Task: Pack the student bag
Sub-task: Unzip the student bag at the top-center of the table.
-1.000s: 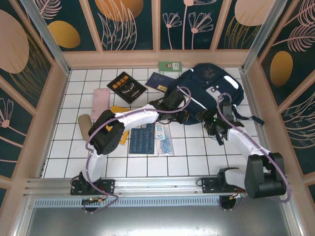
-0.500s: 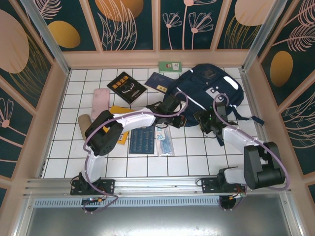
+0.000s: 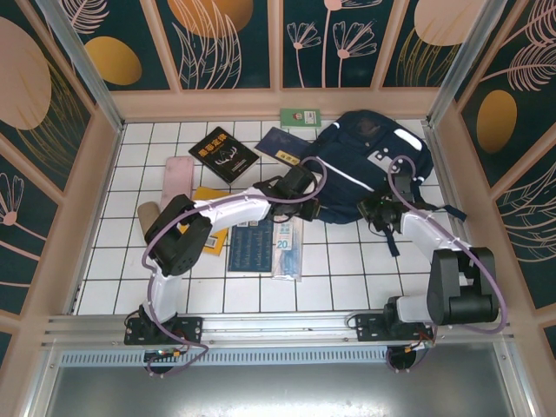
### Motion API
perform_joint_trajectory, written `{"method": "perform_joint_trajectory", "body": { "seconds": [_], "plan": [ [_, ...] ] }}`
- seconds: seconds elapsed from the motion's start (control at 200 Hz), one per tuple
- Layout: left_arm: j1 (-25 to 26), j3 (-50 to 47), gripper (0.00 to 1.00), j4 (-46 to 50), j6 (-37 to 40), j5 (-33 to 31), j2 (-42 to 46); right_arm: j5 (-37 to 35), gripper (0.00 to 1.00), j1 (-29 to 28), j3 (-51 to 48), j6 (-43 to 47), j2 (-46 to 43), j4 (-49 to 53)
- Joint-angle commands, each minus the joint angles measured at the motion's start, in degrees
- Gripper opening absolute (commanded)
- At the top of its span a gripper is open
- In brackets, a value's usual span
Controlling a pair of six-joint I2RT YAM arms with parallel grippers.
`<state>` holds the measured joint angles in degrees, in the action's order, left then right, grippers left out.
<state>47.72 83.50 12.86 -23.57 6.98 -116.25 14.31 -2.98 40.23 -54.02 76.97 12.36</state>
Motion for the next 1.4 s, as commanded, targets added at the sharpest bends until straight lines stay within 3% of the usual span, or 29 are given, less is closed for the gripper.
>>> {"method": "perform_joint_trajectory", "body": {
  "seconds": [0.0, 0.13, 0.295, 0.485, 0.59, 0.66, 0.8, 0.931, 1.051, 1.191, 1.396],
  "plan": [
    [-6.9, -0.1, 0.00, 8.0, 0.2, -6.6, 1.9, -6.0, 0.00, 4.1, -0.1, 5.1, -2.3, 1.8],
    [-11.9, 6.9, 0.00, 11.4, 1.5, -10.0, -2.6, -6.2, 0.00, 5.2, 0.1, 7.1, -2.4, 2.7],
    [-15.4, 15.3, 0.00, 14.1, 2.6, -9.4, -8.0, -6.5, 0.00, 7.0, 1.3, 9.2, -1.9, 3.2],
    [-15.0, 10.5, 0.00, 9.7, 2.9, -1.6, -1.7, -5.1, 0.00, 8.3, 6.4, 13.4, 2.3, 1.3],
    [-13.7, 7.1, 0.00, 8.5, 2.1, -0.5, 2.9, -6.9, 0.00, 8.8, 11.3, 16.1, 6.2, 1.9],
    [-12.9, 3.8, 0.00, 5.9, -0.3, 4.2, 5.5, -8.9, 0.00, 9.6, 14.7, 18.2, 9.0, 3.2],
    [-6.9, 0.7, 0.00, 2.1, -2.0, 7.7, 7.4, -11.7, 0.00, 11.5, 20.4, 21.5, 13.6, 6.1],
    [-1.9, 2.1, 0.00, -0.6, -4.2, 10.0, 4.5, -10.5, 0.43, 11.8, 21.4, 21.7, 12.8, 7.7],
    [0.8, 4.7, 0.00, -1.8, -5.6, 11.5, 1.4, -9.3, 0.59, 11.2, 18.7, 19.8, 7.5, 9.9],
    [2.5, 6.1, 0.00, -2.9, -6.0, 13.1, -0.9, -7.0, 0.64, 7.9, 11.5, 15.5, -1.4, 11.4],
    [3.6, 5.6, 0.00, -3.0, -4.8, 14.2, -2.6, -4.4, 0.63, -3.2, 1.6, 3.7, -9.7, 11.4]
  ]
}}
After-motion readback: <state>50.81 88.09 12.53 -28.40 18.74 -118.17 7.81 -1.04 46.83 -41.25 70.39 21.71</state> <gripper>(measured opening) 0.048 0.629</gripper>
